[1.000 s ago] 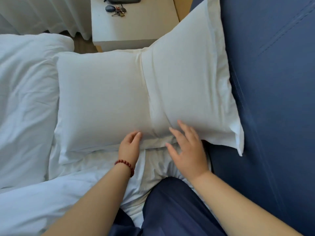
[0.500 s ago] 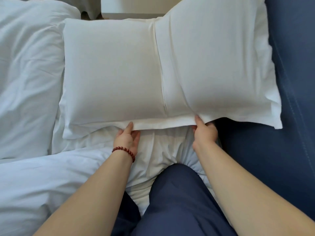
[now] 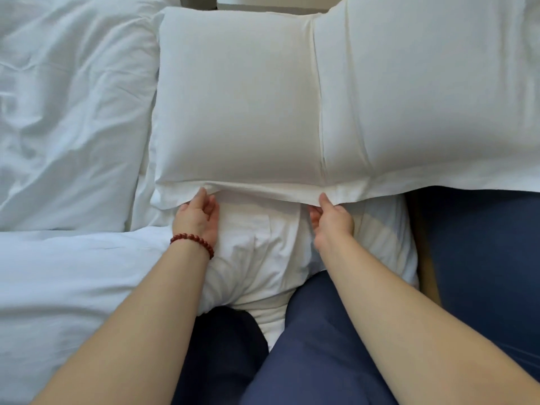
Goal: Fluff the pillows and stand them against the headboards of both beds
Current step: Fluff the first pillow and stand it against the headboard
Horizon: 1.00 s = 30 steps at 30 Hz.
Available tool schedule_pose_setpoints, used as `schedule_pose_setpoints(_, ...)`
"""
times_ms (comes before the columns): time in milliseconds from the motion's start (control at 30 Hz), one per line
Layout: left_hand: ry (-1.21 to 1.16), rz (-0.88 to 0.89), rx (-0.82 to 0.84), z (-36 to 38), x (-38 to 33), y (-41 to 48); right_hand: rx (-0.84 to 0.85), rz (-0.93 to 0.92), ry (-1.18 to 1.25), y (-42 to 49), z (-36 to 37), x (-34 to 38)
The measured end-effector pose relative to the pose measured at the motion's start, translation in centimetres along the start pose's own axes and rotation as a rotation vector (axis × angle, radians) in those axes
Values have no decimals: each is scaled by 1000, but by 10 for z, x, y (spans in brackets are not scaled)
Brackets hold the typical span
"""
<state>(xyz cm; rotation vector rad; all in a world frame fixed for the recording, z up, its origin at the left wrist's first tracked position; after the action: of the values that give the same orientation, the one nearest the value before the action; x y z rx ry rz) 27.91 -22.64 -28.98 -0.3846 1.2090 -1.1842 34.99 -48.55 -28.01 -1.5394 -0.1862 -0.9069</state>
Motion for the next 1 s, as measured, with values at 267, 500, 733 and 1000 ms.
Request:
schedule_pose_setpoints(267,-75,52,-4,-21,-27,2,143,145,39,-24,66,-30)
schedule_pose_setpoints(500,30,77,-133,-38,-40,-3,14,45,-45,-38,62,-44)
schedule_pose_setpoints(733,-149,50,-4,-39,-62,7,150,-71,-308,-64,72,-35)
schedule_pose_setpoints(1000,-30,-31,116,-41,-100,35,460,-681,-707,-92,182,20)
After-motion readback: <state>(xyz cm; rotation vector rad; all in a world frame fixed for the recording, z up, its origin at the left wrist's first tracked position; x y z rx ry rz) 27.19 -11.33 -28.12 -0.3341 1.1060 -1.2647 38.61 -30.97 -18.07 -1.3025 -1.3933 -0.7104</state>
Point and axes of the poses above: each hand's wrist, its own y-axis towards the middle knuckle, its own z-axis out of the palm, x = y × z, the point moved 6 cm from there along y, towards the middle knuckle, and after that the axes turned 6 degrees about x, right-handed, at the moved point
